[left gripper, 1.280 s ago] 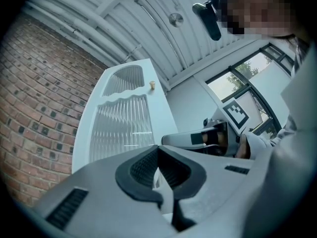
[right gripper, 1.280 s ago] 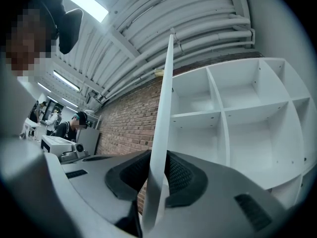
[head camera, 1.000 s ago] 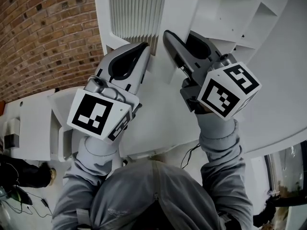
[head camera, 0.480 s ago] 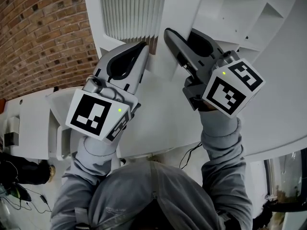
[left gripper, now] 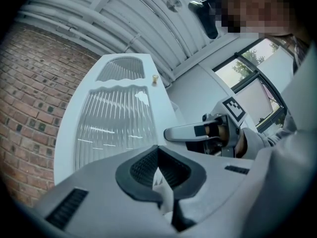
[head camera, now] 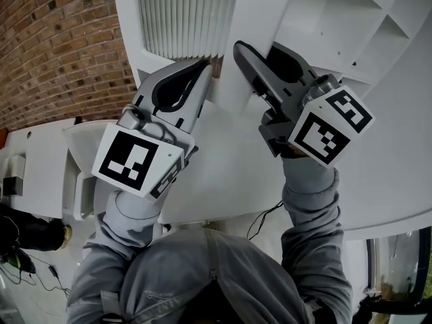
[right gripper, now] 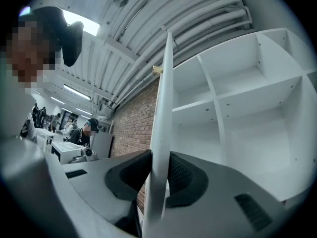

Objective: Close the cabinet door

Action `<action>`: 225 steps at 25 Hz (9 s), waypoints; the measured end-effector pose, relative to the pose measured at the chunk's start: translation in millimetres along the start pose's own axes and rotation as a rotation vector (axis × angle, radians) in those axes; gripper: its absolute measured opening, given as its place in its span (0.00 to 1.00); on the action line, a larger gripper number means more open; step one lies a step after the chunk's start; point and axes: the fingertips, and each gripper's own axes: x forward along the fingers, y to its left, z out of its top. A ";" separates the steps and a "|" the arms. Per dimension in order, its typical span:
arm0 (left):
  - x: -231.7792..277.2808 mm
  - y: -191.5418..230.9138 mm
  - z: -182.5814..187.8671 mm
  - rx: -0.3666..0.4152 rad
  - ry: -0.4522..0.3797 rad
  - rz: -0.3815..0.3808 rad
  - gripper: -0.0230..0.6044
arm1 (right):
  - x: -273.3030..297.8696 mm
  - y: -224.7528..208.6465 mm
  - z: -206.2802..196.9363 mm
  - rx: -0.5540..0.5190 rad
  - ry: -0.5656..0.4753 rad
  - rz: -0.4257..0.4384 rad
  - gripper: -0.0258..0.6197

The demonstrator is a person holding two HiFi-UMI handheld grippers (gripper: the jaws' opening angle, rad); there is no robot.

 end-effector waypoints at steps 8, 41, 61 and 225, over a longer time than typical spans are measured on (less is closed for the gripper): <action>19.7 1.3 -7.2 0.009 0.019 0.013 0.04 | 4.7 -18.1 -0.8 0.015 -0.017 0.057 0.19; 80.4 20.0 -51.1 0.030 0.081 0.090 0.04 | 25.9 -76.6 -15.1 0.048 -0.029 0.248 0.20; 103.3 41.5 -67.2 0.027 0.120 0.144 0.04 | 47.8 -99.7 -19.0 0.066 -0.021 0.316 0.21; -259.5 1.0 -140.5 -0.141 0.328 0.323 0.04 | -42.7 189.7 -207.6 -0.039 0.101 -0.407 0.08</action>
